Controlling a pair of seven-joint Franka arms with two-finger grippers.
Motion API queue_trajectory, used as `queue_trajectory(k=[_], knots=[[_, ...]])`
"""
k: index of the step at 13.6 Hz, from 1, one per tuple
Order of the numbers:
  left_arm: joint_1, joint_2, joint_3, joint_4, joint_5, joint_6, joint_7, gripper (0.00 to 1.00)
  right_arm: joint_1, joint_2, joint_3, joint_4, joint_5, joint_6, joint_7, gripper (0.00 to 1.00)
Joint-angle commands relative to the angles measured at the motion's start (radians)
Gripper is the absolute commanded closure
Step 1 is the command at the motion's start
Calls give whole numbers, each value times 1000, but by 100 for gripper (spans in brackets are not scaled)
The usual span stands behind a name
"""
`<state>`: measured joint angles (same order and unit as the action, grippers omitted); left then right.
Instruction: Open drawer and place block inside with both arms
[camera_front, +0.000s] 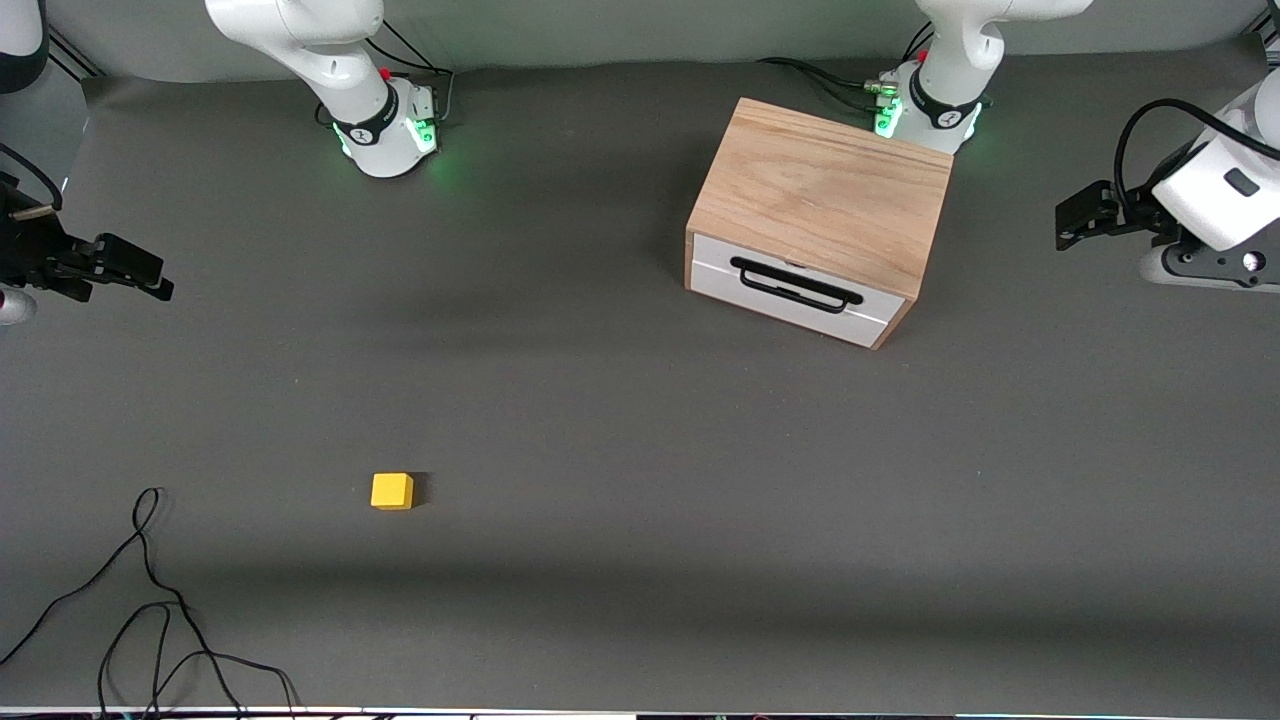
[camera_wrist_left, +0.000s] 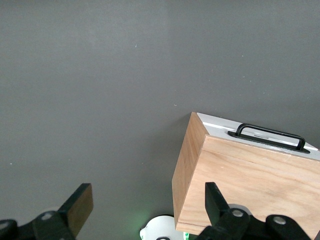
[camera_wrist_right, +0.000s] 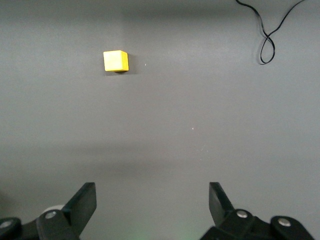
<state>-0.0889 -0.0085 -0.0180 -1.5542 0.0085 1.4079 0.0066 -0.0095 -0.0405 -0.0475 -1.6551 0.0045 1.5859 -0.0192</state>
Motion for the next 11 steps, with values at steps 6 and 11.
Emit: queue_trajectory(k=[6, 11], knots=[[0, -10, -2, -9, 7, 0, 13, 0, 6, 16, 2, 31, -20, -24, -8, 0], [-2, -10, -3, -9, 5, -3, 13, 0, 22, 25, 5, 35, -9, -23, 18, 0]])
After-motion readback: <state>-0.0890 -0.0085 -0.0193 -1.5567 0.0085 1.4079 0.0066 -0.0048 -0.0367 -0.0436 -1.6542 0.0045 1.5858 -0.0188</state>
